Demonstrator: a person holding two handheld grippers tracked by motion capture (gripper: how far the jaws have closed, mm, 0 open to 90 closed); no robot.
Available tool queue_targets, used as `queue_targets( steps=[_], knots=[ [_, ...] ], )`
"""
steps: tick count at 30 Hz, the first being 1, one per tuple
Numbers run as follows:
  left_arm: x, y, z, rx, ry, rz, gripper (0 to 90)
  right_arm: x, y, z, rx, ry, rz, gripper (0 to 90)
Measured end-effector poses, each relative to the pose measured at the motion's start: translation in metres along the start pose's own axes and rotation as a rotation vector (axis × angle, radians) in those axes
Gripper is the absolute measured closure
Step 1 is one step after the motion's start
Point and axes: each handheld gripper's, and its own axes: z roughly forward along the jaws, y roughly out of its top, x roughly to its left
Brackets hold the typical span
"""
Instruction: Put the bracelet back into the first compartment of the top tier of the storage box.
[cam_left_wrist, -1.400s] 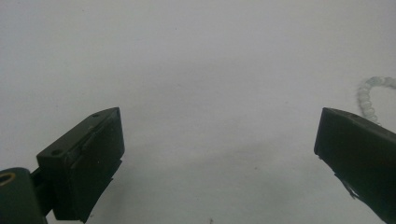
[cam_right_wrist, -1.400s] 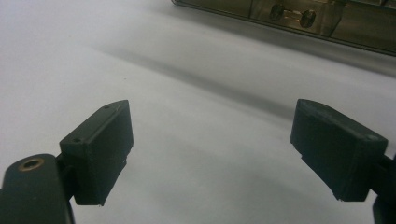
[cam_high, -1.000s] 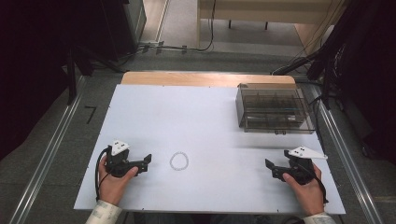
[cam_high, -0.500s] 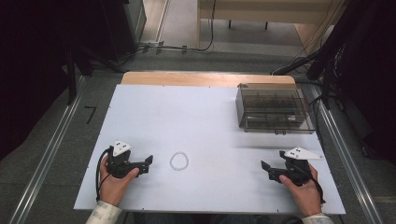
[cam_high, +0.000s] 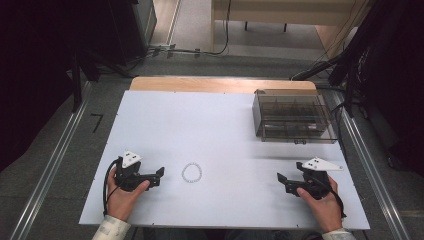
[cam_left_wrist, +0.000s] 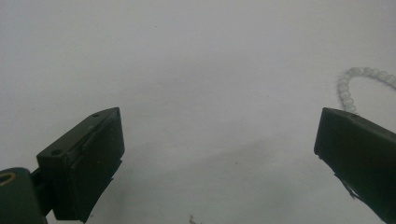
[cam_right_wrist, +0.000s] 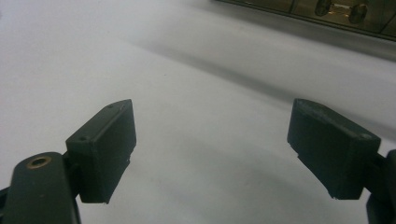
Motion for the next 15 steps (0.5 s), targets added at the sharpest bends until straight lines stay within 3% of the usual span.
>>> queue_targets(
  steps=[15],
  knots=[
    [0.0, 0.0, -0.001, 0.0, 0.001, 0.001, 2.3, 0.014, 0.006, 0.008, 0.014, 0.022, -0.033, 15.5]
  ],
)
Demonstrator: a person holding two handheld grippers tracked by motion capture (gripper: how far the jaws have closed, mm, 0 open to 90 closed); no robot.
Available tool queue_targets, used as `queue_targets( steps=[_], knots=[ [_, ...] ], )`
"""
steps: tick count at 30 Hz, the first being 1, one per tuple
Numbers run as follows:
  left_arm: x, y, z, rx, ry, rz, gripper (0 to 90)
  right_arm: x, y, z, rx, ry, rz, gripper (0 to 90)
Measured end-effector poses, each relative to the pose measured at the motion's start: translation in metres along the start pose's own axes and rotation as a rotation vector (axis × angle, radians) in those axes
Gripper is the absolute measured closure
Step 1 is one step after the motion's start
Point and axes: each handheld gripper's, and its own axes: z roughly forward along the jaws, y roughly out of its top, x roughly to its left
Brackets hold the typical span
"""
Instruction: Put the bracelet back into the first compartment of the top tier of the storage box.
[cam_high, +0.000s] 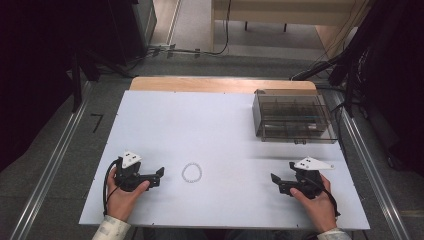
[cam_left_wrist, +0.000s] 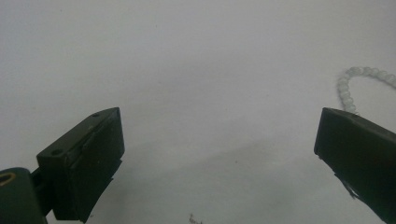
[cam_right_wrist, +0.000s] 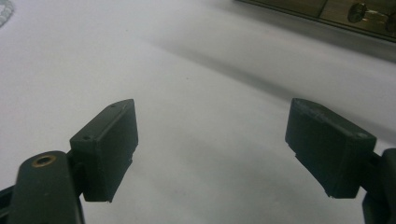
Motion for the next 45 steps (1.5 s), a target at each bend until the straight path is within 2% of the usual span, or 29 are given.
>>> queue_targets(
  steps=[5, 9, 23, 28, 34, 45],
  knots=[
    [0.0, 0.0, 0.001, 0.004, 0.002, 0.002, 2.2, 0.004, 0.002, 0.002, 0.001, 0.008, -0.005, 15.9],
    [-0.001, 0.0, 0.001, 0.003, 0.002, 0.002, 2.2, 0.012, 0.005, 0.007, 0.004, 0.016, -0.031, 16.0],
    [-0.001, 0.0, 0.001, 0.003, 0.001, 0.003, 2.2, 0.033, 0.015, 0.022, 0.016, 0.037, -0.064, 16.6],
    [-0.001, 0.0, 0.0, 0.001, 0.002, 0.003, 2.2, 0.039, 0.019, 0.028, 0.032, 0.032, -0.06, 17.4],
    [-0.001, 0.0, 0.0, 0.001, 0.002, 0.004, 2.2, 0.045, 0.022, 0.032, 0.027, 0.042, -0.055, 18.0],
    [-0.001, 0.0, 0.0, 0.001, 0.001, 0.004, 2.2, 0.063, 0.033, 0.045, 0.022, 0.055, -0.093, 18.6]
  ],
)
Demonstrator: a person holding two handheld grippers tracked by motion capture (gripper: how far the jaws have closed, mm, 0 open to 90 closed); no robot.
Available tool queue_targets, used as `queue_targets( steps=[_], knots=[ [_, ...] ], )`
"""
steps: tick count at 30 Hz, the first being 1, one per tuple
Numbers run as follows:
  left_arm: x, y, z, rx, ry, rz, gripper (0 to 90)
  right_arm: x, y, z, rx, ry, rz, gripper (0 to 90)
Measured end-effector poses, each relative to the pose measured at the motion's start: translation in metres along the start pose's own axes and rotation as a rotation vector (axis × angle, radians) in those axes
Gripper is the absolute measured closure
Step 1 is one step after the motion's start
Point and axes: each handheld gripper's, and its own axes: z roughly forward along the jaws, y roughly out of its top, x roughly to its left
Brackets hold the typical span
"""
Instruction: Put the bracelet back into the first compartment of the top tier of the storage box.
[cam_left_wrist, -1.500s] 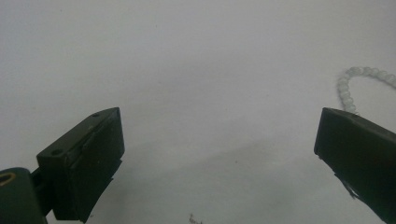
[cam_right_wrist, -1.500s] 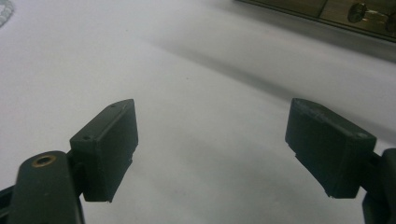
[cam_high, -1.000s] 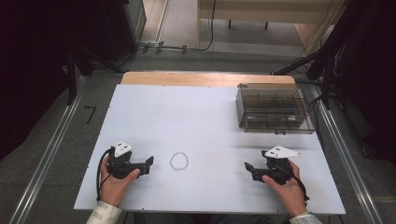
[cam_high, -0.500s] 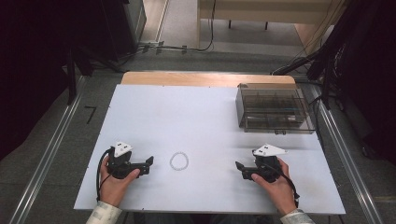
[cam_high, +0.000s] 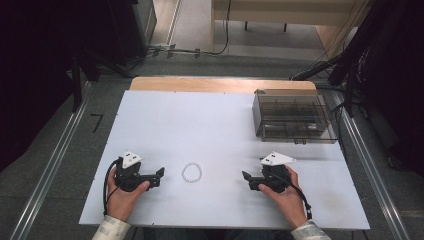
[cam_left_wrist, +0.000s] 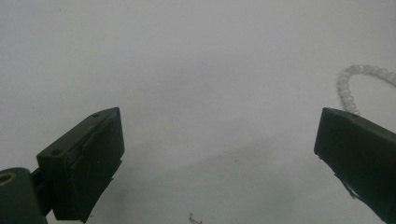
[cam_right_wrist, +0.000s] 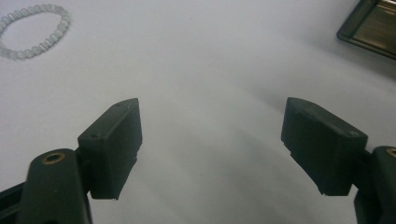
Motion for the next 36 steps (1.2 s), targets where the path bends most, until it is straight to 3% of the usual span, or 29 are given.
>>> queue_targets(
  steps=[13, 36],
  knots=[
    [-0.001, 0.0, 0.0, -0.002, -0.005, 0.005, 2.2, 0.028, 0.014, 0.023, 0.007, 0.028, -0.048, 19.9],
    [0.0, 0.0, -0.001, 0.002, -0.005, 0.008, 2.2, 0.058, 0.03, 0.055, 0.027, 0.075, -0.079, 21.8]
  ],
)
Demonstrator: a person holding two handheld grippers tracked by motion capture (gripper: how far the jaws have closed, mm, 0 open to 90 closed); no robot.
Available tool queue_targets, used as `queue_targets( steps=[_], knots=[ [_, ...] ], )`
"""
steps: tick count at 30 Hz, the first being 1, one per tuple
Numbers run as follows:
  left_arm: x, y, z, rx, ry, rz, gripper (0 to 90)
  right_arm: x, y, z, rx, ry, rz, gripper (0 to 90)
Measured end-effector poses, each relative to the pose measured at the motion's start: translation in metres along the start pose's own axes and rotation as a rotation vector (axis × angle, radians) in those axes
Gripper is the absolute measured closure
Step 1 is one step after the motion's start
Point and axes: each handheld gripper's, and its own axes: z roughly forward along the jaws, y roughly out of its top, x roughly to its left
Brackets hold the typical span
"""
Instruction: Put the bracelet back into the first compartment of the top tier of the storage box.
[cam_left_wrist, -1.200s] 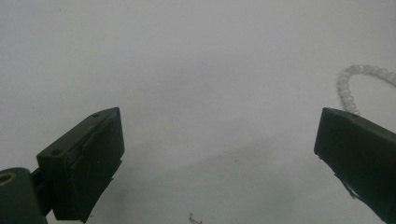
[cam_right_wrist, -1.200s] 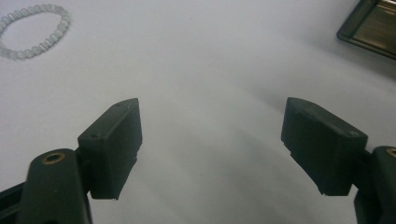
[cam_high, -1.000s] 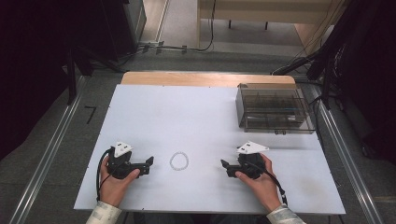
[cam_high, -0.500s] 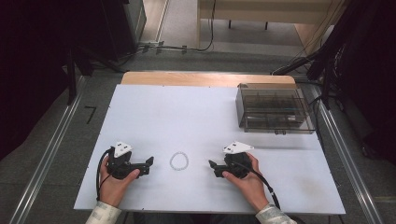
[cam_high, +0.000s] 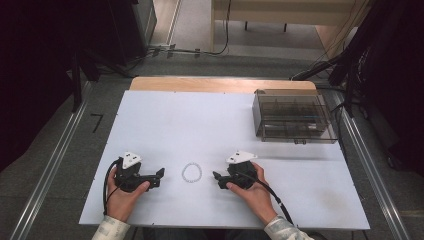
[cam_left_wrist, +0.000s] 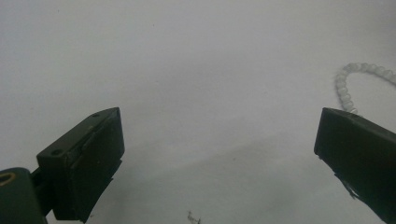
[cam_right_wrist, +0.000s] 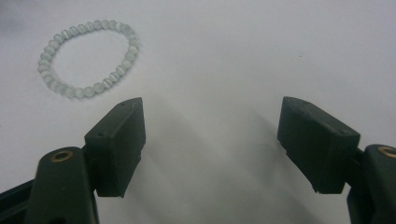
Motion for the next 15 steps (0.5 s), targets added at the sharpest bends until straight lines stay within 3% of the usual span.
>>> queue_targets(
  steps=[4, 15],
  knots=[
    [0.0, 0.0, 0.0, 0.001, 0.001, 0.001, 2.2, 0.005, 0.004, 0.005, 0.003, 0.011, -0.019, 23.0],
    [0.0, 0.0, 0.0, -0.001, 0.003, -0.002, 2.2, 0.012, 0.014, 0.015, -0.004, 0.025, -0.011, 24.8]
  ],
)
